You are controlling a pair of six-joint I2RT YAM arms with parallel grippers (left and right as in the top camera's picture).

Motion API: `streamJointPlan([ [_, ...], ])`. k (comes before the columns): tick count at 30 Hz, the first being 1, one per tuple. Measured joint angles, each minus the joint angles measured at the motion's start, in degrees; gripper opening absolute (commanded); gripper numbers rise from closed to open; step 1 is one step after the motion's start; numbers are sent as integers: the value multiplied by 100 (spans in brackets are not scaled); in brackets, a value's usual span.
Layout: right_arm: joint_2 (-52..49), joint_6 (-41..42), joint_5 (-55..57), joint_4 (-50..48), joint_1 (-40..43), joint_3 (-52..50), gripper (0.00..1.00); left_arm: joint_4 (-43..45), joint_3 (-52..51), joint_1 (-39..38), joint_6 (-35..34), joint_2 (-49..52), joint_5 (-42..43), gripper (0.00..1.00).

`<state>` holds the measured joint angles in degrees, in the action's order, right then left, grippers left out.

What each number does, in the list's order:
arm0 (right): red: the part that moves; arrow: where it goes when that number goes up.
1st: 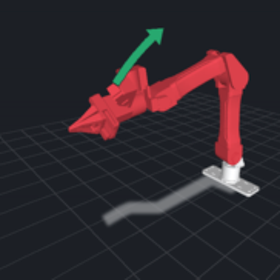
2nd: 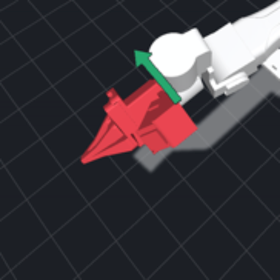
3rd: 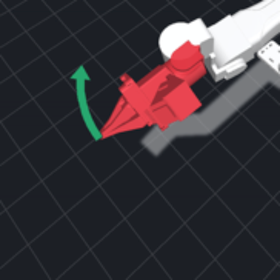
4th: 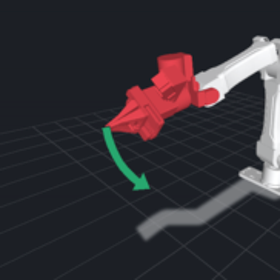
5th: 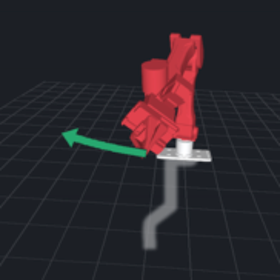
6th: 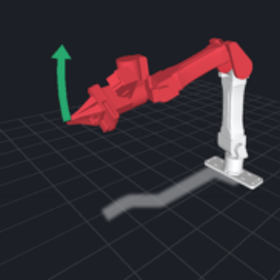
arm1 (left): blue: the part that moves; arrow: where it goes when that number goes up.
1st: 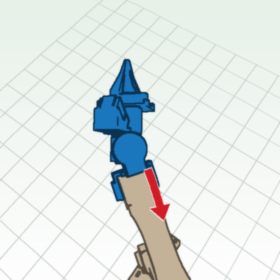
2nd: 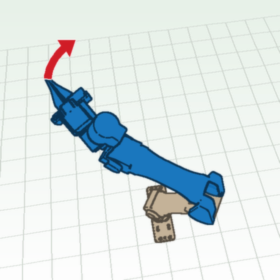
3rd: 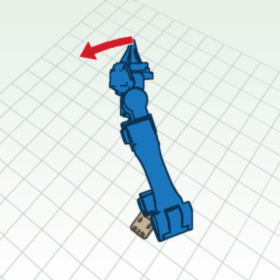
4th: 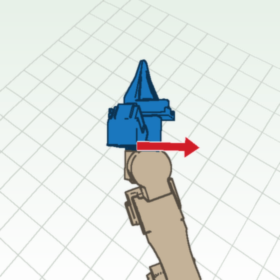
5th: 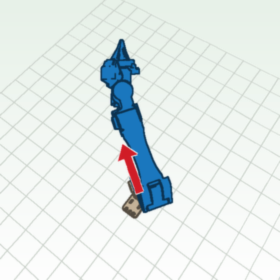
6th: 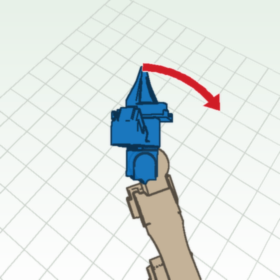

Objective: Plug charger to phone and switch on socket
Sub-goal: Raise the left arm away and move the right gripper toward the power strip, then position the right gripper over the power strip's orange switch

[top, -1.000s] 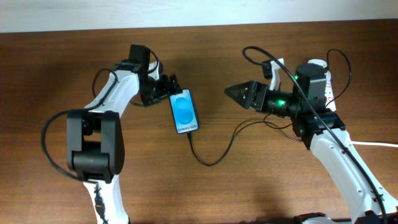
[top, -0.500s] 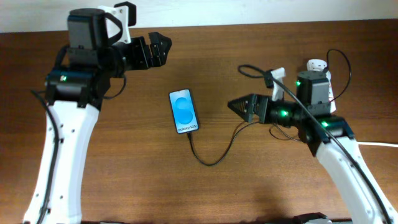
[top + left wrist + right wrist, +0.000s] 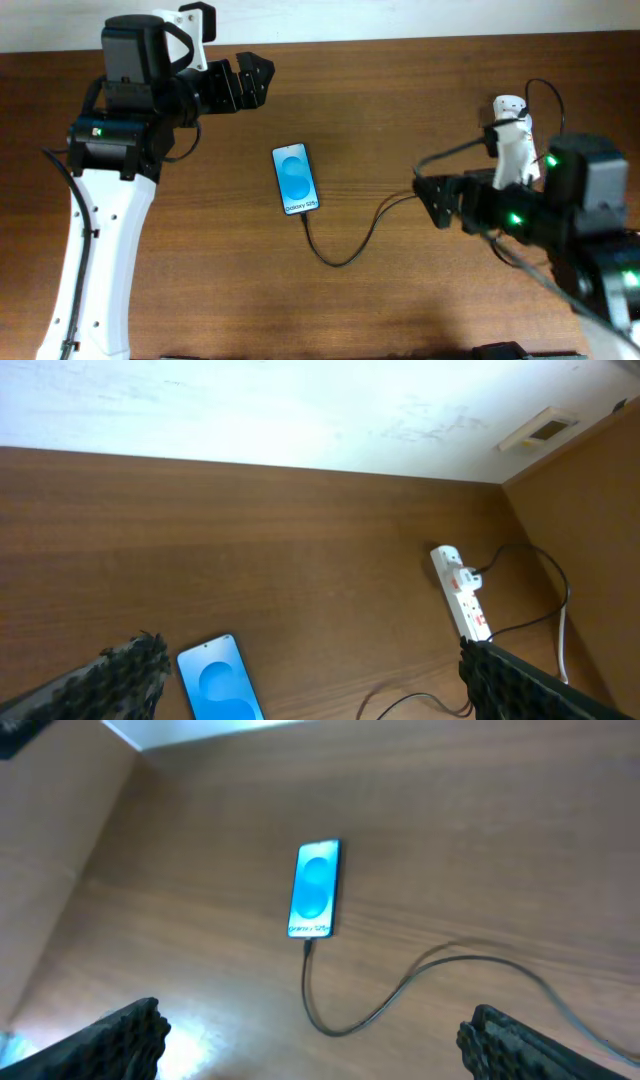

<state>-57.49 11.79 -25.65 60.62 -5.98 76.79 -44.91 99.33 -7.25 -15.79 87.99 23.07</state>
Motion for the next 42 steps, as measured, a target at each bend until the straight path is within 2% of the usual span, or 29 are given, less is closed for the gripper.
streamJointPlan([
  [7, 525, -31, 299, 372, 0, 61, 98, 2, 2, 0, 0, 0, 0, 99],
  [17, 507, -39, 404, 372, 0, 61, 98, 0, 0, 0, 0, 0, 0, 99],
  [21, 463, -42, 763, 369, 0, 61, 98, 0, 0, 0, 0, 0, 0, 99],
  [27, -92, -46, 1727, 146, 0, 61, 99, -2, 0, 0, 0, 0, 0, 99],
  [31, -774, -129, 2052, -411, 48, 61, 100, -2, 0, 0, 0, 0, 2, 99],
  [36, -1276, -24, 2144, -848, 745, 81, 99, -4, 0, 0, 0, 0, -2, 99],
  [42, -1294, 96, 2184, -1093, 2382, 831, 99, -7, 0, 0, 0, 0, -2, 99],
])
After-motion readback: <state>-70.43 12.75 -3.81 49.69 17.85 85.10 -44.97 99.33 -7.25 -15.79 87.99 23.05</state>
